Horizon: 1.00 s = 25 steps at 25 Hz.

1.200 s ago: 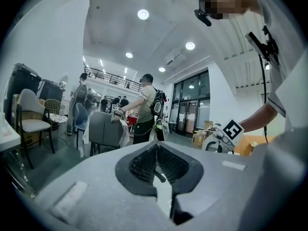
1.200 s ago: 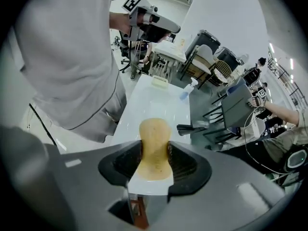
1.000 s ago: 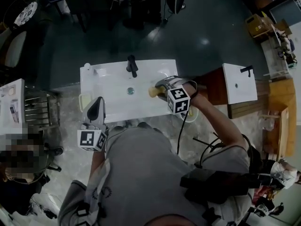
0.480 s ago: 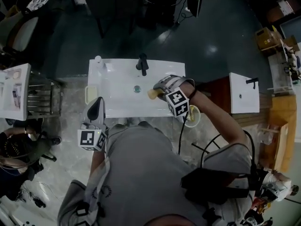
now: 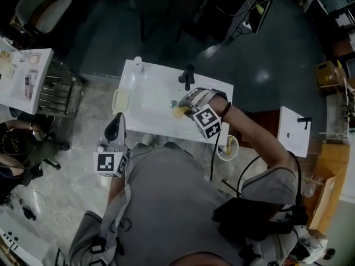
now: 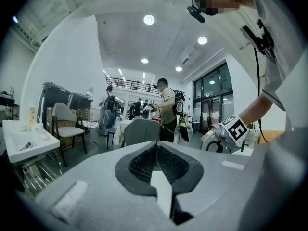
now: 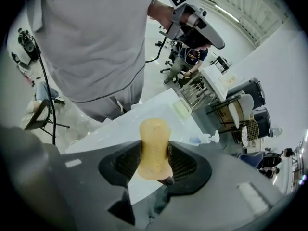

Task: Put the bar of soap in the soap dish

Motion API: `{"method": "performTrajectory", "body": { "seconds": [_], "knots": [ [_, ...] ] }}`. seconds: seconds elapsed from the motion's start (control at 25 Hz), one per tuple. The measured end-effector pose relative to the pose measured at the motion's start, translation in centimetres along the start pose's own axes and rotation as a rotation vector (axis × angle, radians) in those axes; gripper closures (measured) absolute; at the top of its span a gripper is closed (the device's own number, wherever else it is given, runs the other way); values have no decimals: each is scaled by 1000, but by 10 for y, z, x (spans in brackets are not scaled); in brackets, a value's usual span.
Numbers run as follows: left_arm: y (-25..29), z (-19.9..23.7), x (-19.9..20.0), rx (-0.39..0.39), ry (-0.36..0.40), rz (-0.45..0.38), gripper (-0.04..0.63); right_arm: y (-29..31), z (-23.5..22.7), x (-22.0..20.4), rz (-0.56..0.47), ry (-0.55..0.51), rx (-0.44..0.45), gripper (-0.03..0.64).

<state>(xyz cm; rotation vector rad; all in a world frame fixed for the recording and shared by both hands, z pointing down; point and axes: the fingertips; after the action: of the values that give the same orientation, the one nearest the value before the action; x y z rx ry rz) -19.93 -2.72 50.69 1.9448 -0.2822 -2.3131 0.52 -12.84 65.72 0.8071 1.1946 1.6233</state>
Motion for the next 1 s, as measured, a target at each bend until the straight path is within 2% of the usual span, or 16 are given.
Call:
{"method": "performTrajectory", "body": {
  "seconds": [0.72,1.0],
  "knots": [
    [-80,31,-12,287,-34,-47,598,26,-52,55,-95,-402,-13,442],
    [-108,38,-14,379,-57,-64,598,32,-66,72,-137,-487,-14,442]
  ]
}}
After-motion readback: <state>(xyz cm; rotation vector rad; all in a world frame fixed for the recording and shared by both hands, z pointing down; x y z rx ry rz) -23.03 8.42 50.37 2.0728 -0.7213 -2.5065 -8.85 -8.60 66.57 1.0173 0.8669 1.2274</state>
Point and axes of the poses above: the fingertips, and each gripper's own axes: y forward along the fingers, z to its left, x out of its top, and after that the axes turned 5 degrees about z, right-handed
